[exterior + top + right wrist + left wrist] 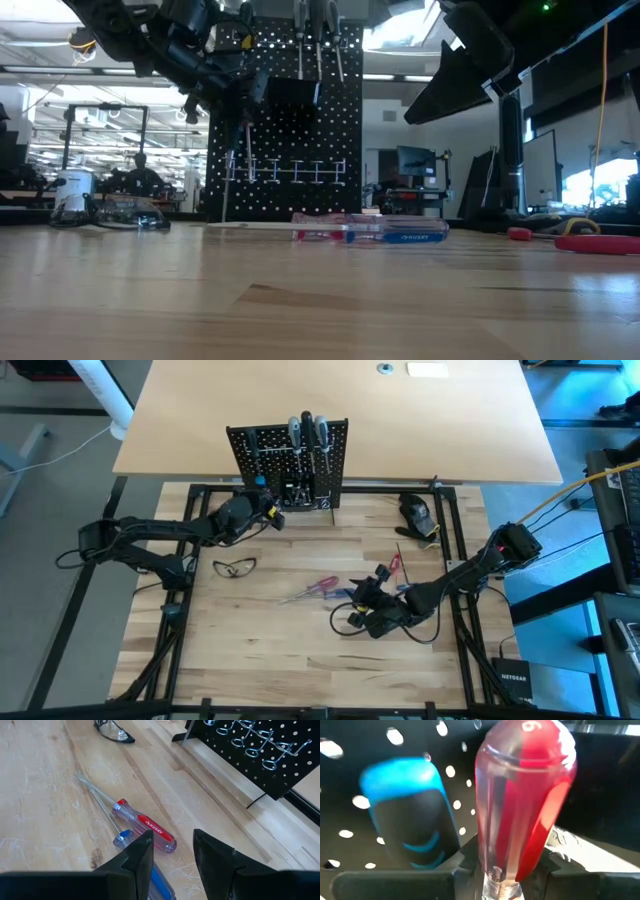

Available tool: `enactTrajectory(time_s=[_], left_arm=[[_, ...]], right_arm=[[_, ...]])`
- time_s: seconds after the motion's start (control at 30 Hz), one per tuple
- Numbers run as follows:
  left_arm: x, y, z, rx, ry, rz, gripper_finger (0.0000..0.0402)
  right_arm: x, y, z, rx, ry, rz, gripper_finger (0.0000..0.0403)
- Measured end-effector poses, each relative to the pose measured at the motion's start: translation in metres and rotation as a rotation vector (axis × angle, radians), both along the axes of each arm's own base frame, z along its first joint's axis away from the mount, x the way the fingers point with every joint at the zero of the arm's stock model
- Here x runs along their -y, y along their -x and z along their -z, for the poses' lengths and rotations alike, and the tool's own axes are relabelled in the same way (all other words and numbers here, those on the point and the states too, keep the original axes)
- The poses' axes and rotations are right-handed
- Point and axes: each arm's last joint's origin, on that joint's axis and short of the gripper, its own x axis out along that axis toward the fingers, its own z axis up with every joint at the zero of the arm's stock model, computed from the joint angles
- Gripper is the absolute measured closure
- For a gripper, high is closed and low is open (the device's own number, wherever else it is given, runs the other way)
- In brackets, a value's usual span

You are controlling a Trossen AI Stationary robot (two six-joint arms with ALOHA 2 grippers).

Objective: Hang tools onto peg board
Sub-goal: Hang the left red and transparent screwdriver on the peg board

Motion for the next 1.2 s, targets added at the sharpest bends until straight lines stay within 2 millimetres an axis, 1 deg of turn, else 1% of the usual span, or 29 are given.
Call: enactTrajectory(time_s=[0.23, 0.47, 0.7, 0.83, 1.0, 1.2], left_arm=[[-0.005, -0.009, 0.023, -0.082, 0.044, 0.004, 0.0329], [-0.009, -0.011, 0.032, -0.094, 0.063, -0.009, 0.0316], [-0.013, -0.013, 0.040, -0.112, 0.088, -0.023, 0.0320], [-0.013, -0.013, 0.041, -0.113, 0.089, -0.021, 0.0318], [-0.013, -0.013, 0.041, -0.115, 0.094, -0.013, 0.0300], [-0.012, -0.014, 0.041, -0.108, 0.112, 0.043, 0.0258]], right_arm=[[0.000, 0.000, 0.000, 0.000, 0.000, 0.000, 0.0262], [0.000, 0.000, 0.000, -0.001, 0.001, -0.001, 0.0262], [0.000, 0.000, 0.000, 0.001, 0.000, -0.002, 0.0262], [0.000, 0.000, 0.000, 0.002, -0.001, -0.002, 0.0262], [0.000, 0.000, 0.000, 0.002, -0.001, -0.002, 0.0262], [0.000, 0.000, 0.000, 0.002, -0.001, -0.002, 0.0262]])
